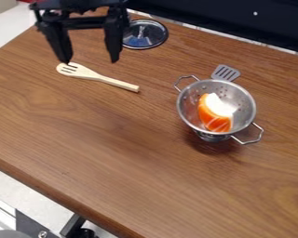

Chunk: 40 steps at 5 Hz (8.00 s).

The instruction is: Move the spatula to the bottom left of the table

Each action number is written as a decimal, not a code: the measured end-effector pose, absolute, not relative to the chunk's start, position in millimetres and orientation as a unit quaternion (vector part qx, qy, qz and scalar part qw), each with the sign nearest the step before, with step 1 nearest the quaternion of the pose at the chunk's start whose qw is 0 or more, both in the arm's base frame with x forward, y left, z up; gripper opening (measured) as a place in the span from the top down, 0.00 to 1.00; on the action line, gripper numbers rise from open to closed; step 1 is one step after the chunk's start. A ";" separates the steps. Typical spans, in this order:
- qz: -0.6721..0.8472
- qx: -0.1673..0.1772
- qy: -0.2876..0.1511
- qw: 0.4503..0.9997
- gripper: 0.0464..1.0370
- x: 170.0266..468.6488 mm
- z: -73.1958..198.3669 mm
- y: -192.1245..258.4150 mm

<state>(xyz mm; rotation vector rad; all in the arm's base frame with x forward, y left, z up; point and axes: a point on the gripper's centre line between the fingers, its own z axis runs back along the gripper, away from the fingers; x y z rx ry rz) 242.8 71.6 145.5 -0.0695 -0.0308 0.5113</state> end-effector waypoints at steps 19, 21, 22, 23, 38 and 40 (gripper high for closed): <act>0.516 -0.032 -0.021 0.855 0.97 236.7 70.8 71.7; 0.281 -0.047 -0.039 0.958 0.97 215.2 67.9 61.3; 0.167 -0.032 -0.042 0.984 0.97 212.9 67.3 67.0; 0.067 -0.018 -0.042 0.997 0.97 207.3 60.8 70.0; 0.069 -0.033 -0.014 0.997 0.04 205.7 47.5 137.4; 0.113 -0.042 -0.028 0.992 0.04 211.7 70.7 127.8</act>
